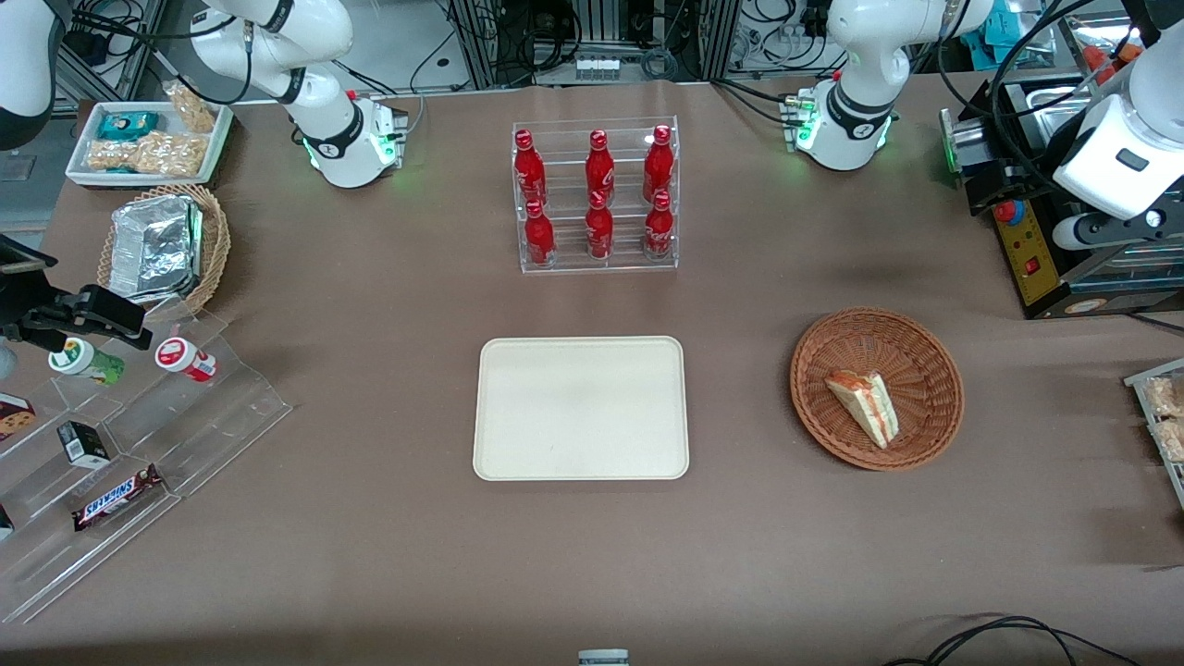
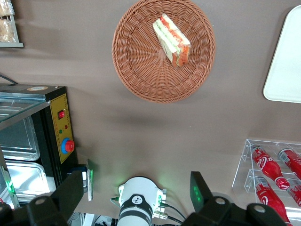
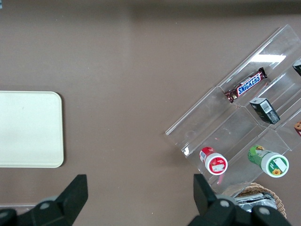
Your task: Place sandwich from basket to tray
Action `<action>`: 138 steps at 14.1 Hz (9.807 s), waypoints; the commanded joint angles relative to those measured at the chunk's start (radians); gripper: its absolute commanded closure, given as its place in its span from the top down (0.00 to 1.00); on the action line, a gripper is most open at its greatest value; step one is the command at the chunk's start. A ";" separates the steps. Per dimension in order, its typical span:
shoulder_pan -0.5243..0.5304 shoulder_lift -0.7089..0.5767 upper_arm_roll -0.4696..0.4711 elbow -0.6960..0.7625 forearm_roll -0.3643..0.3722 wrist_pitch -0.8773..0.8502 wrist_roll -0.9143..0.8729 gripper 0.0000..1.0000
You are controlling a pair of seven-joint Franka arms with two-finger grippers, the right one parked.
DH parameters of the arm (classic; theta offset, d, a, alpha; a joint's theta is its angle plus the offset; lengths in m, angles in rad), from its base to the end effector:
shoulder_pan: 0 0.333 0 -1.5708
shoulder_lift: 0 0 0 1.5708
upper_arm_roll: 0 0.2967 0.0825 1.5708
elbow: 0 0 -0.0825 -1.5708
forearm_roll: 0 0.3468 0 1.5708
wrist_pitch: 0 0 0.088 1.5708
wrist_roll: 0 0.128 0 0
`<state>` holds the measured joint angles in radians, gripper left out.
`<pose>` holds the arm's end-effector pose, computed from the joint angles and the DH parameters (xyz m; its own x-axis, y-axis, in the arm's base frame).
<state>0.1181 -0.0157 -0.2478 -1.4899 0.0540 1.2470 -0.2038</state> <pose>0.4690 -0.0541 0.6020 0.9734 0.0947 -0.2089 0.0746 -0.9920 -0.1020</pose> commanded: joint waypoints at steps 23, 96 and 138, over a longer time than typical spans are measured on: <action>-0.017 0.003 -0.002 0.016 -0.006 0.022 0.011 1.00; -0.727 0.923 0.001 0.415 -0.017 0.687 -0.807 0.12; 0.038 0.149 -0.001 0.142 -0.086 -0.182 -0.116 1.00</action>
<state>0.0875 0.1883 -0.2399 -1.2869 0.0027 1.0676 -0.4190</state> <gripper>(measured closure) 0.000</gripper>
